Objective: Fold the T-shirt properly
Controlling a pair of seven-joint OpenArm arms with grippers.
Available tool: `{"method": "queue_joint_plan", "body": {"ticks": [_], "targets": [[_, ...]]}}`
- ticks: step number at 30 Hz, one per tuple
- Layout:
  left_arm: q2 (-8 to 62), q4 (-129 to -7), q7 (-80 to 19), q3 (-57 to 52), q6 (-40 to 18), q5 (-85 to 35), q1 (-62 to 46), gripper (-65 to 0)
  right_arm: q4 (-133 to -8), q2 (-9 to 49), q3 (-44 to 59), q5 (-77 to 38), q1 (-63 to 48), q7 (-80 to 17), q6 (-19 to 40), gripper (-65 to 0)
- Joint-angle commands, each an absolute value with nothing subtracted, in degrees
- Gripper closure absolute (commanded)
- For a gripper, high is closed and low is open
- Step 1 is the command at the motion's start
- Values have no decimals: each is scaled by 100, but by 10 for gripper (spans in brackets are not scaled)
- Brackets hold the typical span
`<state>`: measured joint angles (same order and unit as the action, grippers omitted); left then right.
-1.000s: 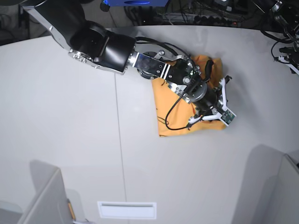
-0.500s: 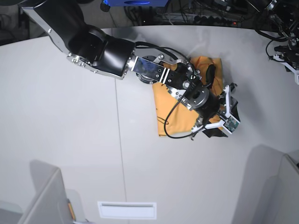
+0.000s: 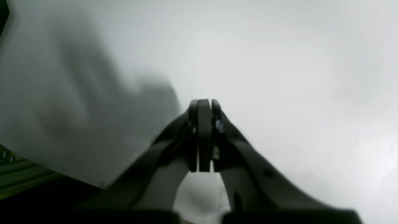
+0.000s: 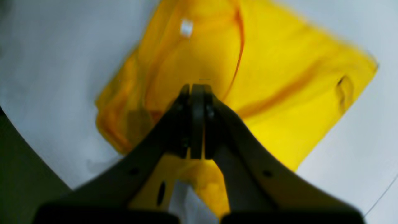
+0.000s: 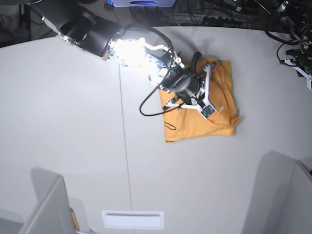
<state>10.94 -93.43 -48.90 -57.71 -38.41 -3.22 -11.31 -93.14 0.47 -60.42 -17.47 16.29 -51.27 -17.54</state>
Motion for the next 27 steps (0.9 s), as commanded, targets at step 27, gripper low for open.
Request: {"method": "queue_joint_plan", "body": {"ticks": [27], "targets": [[1253, -9429, -4796, -5824, -3820, -365, -1103, 0, -8321, -822, -8303, -1640, 1604, -4277, -1798, 0]]}}
